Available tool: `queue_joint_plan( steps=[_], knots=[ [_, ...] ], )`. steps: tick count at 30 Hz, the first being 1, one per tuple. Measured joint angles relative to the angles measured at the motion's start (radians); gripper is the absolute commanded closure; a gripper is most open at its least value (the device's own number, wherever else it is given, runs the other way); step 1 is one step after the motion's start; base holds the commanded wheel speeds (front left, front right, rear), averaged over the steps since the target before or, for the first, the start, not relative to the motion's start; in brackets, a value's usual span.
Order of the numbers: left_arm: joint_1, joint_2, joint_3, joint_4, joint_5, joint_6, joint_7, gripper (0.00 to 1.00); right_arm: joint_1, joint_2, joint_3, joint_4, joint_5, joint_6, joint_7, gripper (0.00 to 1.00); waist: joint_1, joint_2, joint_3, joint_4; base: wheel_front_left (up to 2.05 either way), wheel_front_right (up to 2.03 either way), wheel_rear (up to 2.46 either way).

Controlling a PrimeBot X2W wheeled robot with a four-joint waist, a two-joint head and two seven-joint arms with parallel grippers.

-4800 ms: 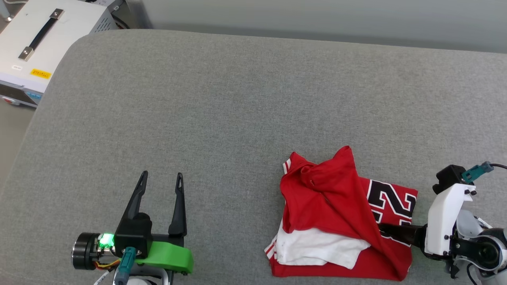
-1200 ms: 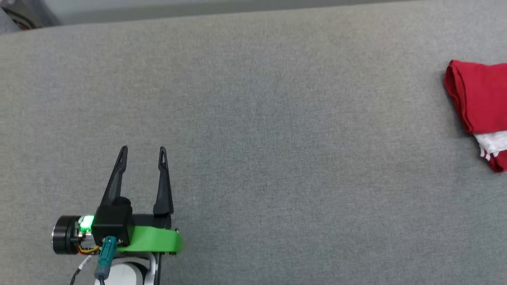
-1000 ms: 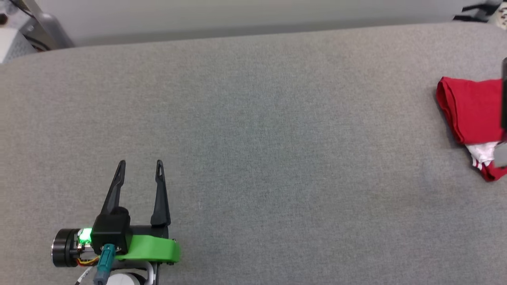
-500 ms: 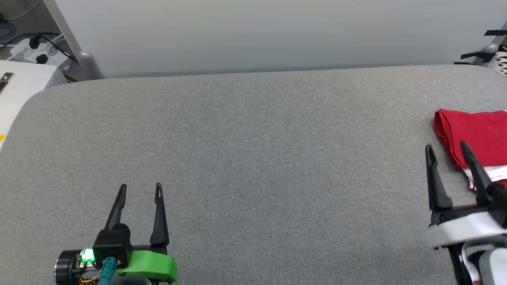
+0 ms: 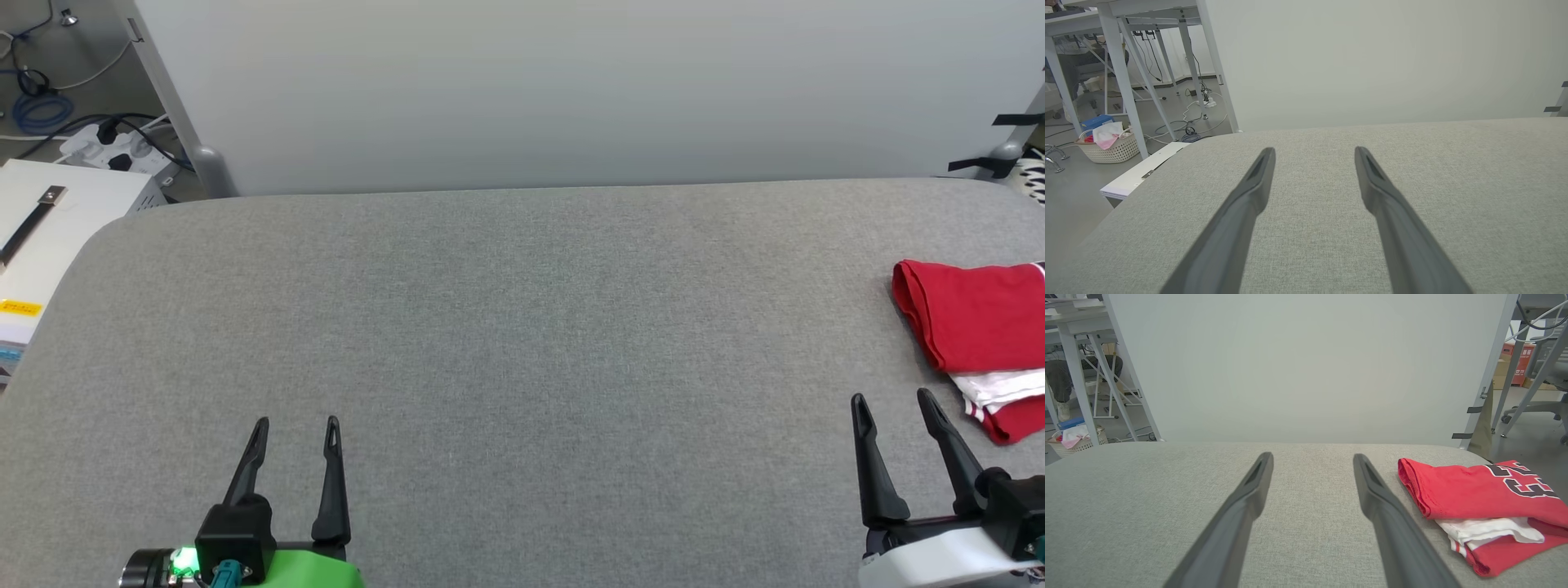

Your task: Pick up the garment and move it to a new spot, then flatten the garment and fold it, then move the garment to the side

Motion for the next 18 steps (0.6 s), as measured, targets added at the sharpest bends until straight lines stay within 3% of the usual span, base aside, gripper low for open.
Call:
queue_joint_plan(
  steps=[16,17,18],
  knots=[
    [0.015,-0.015,0.008,0.008,-0.001,-0.027,0.0,0.0,0.009,0.004,0.019,-0.006,0.03,0.0,-0.001,0.0,0.0,0.0,-0.011,0.008,0.0,0.0,0.0],
    [0.014,-0.015,0.008,0.008,-0.001,-0.026,0.001,1.0,0.009,0.004,0.019,-0.006,0.031,0.0,0.0,1.0,0.0,0.0,-0.011,0.009,0.0,0.0,0.0],
    [0.014,-0.015,0.008,0.008,-0.001,-0.026,0.001,1.0,0.009,0.004,0.018,-0.006,0.031,0.0,0.001,1.0,0.0,0.0,-0.011,0.009,0.0,0.0,0.0]
  ],
)
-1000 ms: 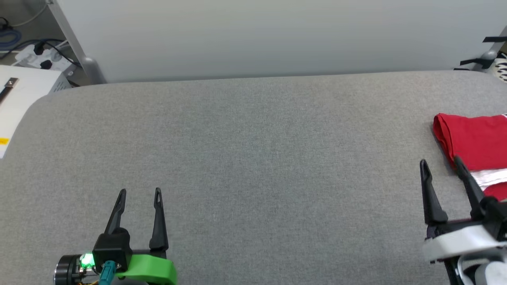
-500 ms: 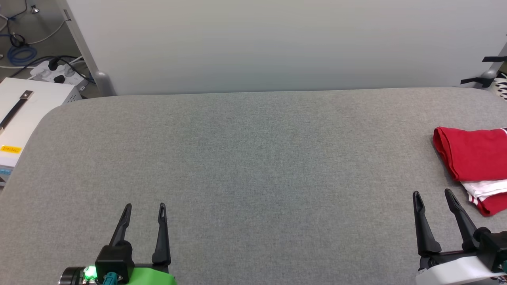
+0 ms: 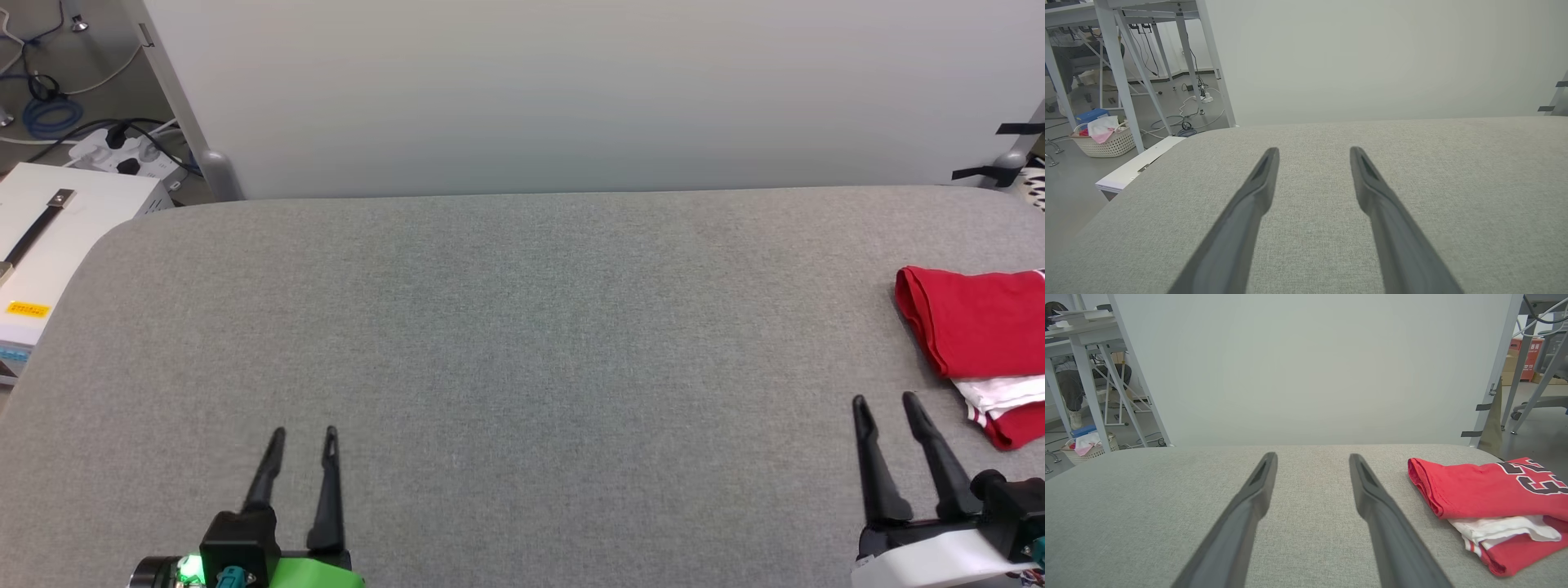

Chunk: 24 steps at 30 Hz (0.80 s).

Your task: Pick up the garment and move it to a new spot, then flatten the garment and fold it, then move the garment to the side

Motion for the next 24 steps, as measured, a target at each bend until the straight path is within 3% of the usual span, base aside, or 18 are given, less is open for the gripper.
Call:
queue_joint_plan(
  steps=[24],
  knots=[
    [-0.005,-0.001,-0.002,-0.001,0.001,0.001,0.039,1.0,-0.005,0.008,0.0,0.002,-0.025,0.0,0.04,1.0,0.0,0.0,0.002,0.001,0.0,0.0,0.0]
  ],
)
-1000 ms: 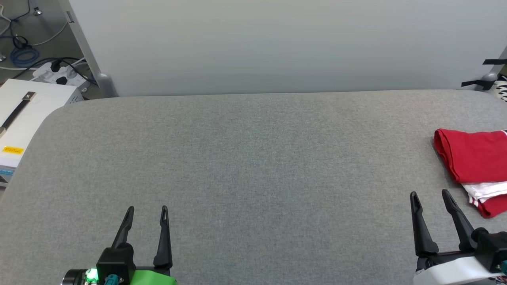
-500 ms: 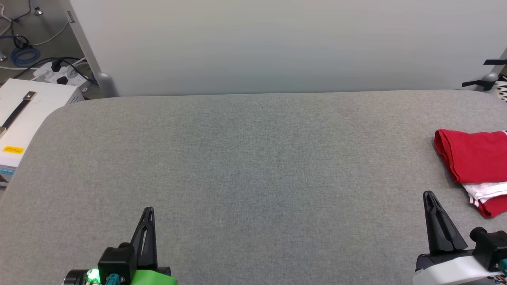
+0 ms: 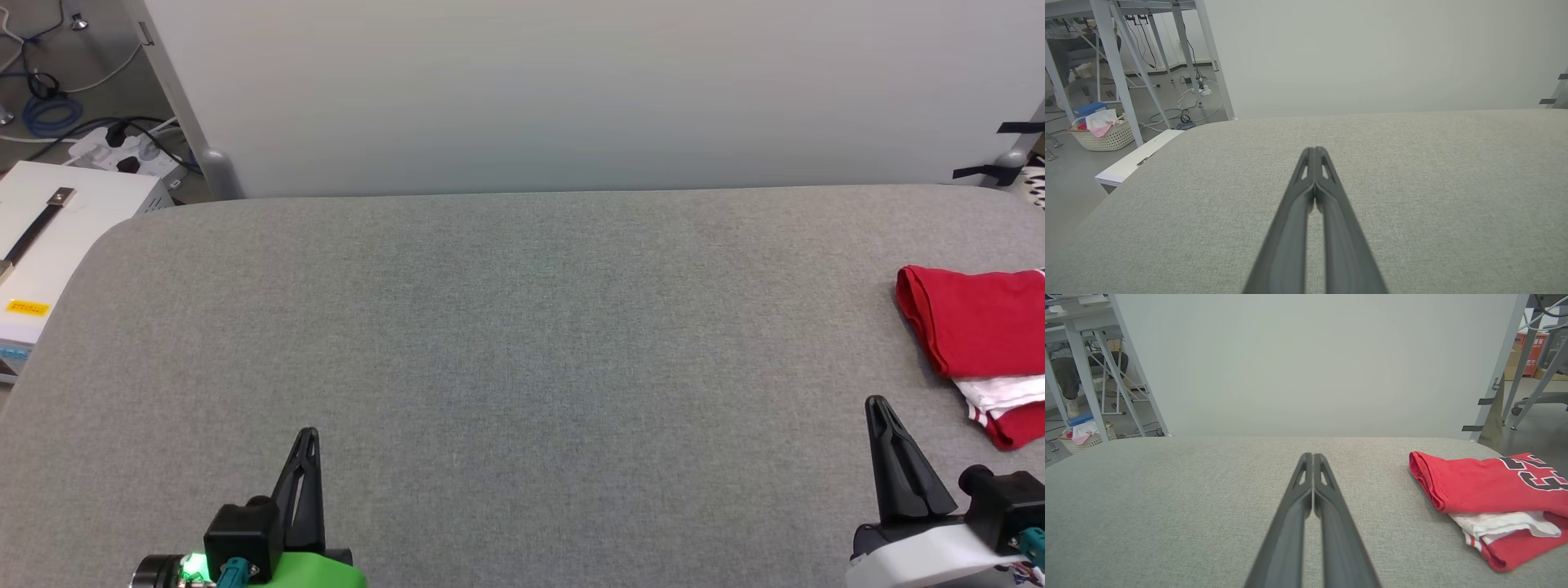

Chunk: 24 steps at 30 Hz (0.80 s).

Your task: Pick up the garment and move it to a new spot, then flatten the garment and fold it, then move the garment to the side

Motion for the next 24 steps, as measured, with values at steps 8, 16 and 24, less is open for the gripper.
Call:
queue_joint_plan(
  steps=[8,16,24],
  knots=[
    [-0.006,-0.002,0.001,-0.001,0.0,0.0,0.015,1.0,-0.006,0.008,0.0,0.001,-0.017,0.0,0.016,1.0,0.0,0.0,0.001,0.0,0.0,0.0,0.0],
    [-0.016,-0.002,0.002,-0.002,0.003,0.0,0.031,1.0,-0.014,0.014,0.0,0.003,-0.031,0.0,0.031,1.0,0.0,0.0,0.002,0.001,0.0,0.0,0.0],
    [-0.024,-0.003,0.003,-0.003,0.003,0.0,0.048,1.0,-0.021,0.019,0.0,0.005,-0.043,0.0,0.046,1.0,0.0001,0.0,0.003,0.001,0.0,0.0,0.0]
  ],
)
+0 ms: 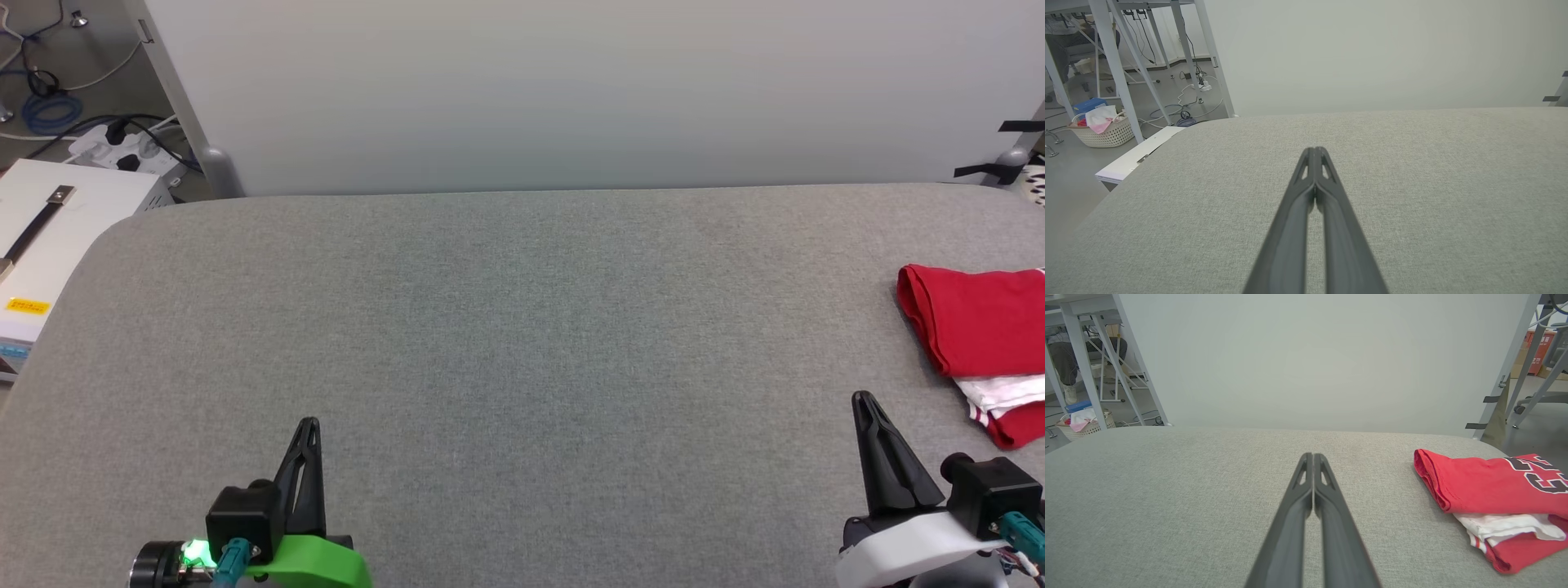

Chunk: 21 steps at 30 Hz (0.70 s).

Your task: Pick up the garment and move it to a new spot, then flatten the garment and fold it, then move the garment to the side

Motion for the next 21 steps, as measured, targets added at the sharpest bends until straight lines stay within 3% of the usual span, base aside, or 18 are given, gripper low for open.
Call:
queue_joint_plan(
  steps=[21],
  knots=[
    [-0.023,-0.003,0.003,-0.003,0.007,0.0,0.038,1.0,-0.021,0.01,0.0,0.006,-0.037,0.0,0.043,1.0,0.0,0.0,0.003,0.001,0.0,0.0,0.0]
  ],
)
